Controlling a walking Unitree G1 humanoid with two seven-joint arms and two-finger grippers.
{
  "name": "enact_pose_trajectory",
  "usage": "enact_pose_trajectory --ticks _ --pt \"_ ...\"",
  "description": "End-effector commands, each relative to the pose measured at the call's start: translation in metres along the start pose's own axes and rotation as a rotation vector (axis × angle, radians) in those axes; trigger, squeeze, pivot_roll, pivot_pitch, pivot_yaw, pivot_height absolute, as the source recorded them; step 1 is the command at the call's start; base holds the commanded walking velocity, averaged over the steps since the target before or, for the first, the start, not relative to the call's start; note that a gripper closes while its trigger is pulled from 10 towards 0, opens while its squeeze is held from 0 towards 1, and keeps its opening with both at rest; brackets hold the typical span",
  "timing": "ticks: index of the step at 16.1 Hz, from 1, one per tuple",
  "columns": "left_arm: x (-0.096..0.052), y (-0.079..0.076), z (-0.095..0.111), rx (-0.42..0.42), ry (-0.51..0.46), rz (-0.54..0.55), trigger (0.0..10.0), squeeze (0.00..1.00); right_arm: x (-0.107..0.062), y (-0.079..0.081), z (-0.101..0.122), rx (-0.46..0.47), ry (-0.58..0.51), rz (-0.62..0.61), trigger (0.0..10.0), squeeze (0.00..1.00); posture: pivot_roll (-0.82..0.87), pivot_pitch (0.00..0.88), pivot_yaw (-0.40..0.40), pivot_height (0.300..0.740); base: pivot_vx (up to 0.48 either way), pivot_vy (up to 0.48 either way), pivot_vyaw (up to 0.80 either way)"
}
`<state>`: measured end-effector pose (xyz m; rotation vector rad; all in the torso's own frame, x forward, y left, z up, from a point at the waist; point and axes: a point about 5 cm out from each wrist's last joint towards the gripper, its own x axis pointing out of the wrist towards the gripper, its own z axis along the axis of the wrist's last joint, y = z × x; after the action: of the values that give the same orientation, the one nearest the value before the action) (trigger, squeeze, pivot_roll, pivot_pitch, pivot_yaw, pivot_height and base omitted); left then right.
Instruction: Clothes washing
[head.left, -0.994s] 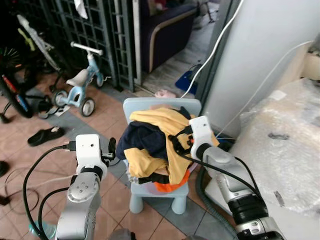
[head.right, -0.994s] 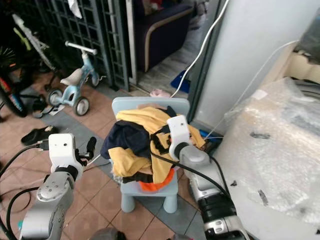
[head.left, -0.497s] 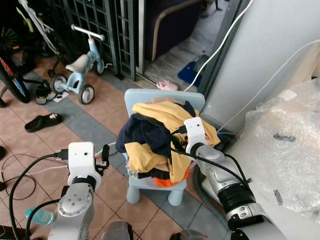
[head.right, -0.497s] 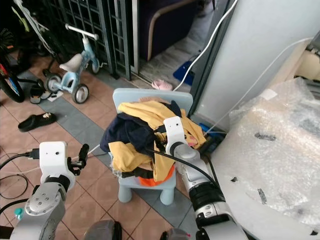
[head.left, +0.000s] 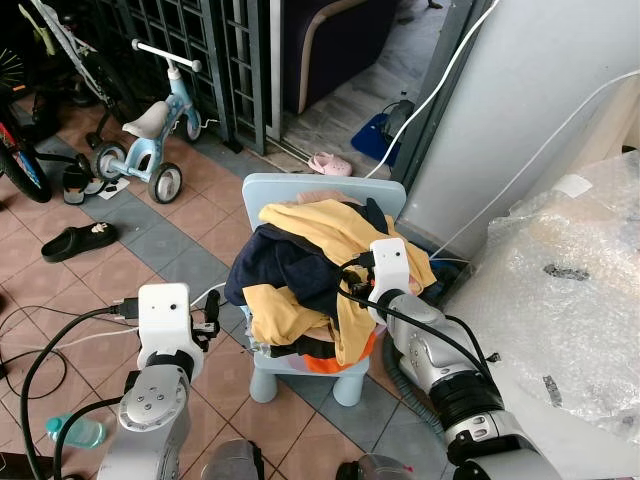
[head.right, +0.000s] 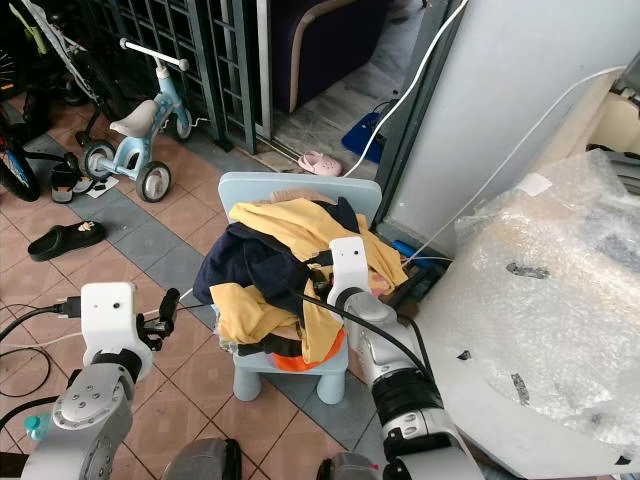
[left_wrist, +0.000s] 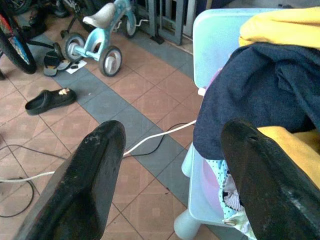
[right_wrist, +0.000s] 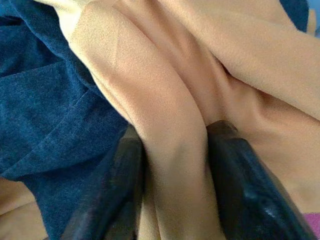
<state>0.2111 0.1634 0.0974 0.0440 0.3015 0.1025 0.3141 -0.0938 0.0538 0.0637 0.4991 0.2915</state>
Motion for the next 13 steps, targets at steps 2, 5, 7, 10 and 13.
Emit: enact_pose_trajectory --ticks 2,5,7,10,13 --pt "0.001 0.001 0.002 -0.002 -0.004 0.02 10.0 0.0 -0.001 0.002 -0.006 0.042 0.018 0.017 0.0 0.0 0.09 0.088 -0.078 0.74 0.0 0.0 0.0" --pt "0.005 0.001 0.002 -0.009 0.0 0.022 10.0 0.0 0.0 0.005 -0.003 0.083 0.006 0.038 0.0 0.0 0.08 0.072 -0.081 0.74 0.0 0.0 0.0" --pt "0.009 -0.001 0.004 -0.01 -0.008 0.018 10.0 0.0 -0.002 0.008 0.003 0.126 -0.038 0.074 0.0 0.0 0.08 0.057 -0.084 0.74 0.0 0.0 0.0" --pt "0.015 -0.004 0.008 -0.026 -0.03 0.004 10.0 0.0 -0.014 0.017 0.023 0.201 -0.174 0.166 0.0 0.0 0.07 0.027 -0.075 0.74 0.0 0.0 0.0" --pt "0.022 -0.005 0.017 -0.013 -0.095 0.008 10.0 0.0 -0.041 0.019 0.057 0.162 -0.392 0.211 0.0 0.0 0.05 0.0 -0.065 0.74 0.0 0.0 0.0"
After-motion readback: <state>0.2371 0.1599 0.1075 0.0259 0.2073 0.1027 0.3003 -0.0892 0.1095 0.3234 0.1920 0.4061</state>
